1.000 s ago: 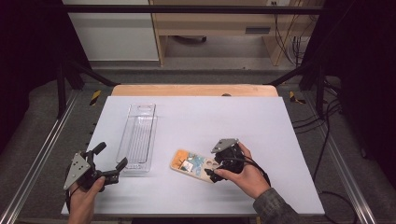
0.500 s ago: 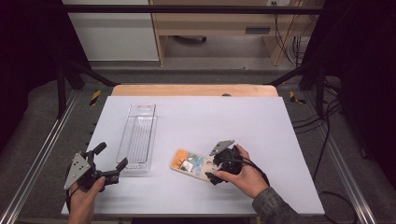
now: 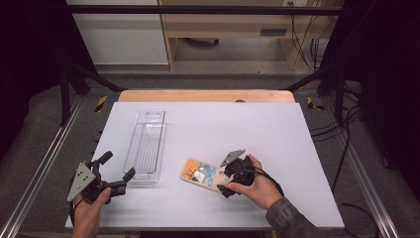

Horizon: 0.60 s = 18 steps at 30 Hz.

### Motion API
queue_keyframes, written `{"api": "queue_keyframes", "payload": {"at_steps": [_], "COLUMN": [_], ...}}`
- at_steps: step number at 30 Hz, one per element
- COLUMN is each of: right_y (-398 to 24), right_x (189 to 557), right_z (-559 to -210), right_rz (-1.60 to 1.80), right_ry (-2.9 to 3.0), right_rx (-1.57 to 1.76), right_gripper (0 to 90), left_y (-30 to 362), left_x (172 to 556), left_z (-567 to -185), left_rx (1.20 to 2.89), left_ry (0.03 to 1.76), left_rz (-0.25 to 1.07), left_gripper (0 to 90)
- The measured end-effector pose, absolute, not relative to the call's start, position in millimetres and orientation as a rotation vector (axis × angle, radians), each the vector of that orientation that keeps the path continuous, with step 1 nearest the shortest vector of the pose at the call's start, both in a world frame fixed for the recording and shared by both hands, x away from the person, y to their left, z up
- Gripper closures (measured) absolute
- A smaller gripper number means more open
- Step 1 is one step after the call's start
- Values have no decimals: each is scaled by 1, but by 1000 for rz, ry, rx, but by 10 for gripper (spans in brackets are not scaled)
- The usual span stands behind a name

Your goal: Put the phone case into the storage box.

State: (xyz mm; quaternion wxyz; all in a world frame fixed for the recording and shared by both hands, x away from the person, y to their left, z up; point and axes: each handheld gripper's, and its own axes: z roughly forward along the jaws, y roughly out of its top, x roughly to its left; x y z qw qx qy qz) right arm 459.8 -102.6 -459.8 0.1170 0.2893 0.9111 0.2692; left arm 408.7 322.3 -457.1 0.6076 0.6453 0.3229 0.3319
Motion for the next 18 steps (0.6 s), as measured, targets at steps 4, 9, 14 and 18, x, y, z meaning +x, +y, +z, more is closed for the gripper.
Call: {"api": "queue_keyframes", "payload": {"at_steps": [4, 9, 14, 18], "right_y": [-102, -102, -99, -97], "right_x": [461, 462, 462, 463], "right_z": [-461, -464, -465, -467], "right_rz": [785, 782, 797, 798], "right_ry": [2676, 2689, 2711, 2723], "right_rx": [851, 847, 838, 831], "right_gripper": [61, 62, 61, 62], "left_y": [322, 322, 321, 322], "left_x": [409, 409, 409, 409], "left_z": [-457, -457, -457, -457], "left_rx": [1492, 1492, 1493, 1493], "left_ry": [746, 745, 745, 745], "left_rz": [767, 767, 766, 766], "left_gripper": [4, 3, 4, 4]}}
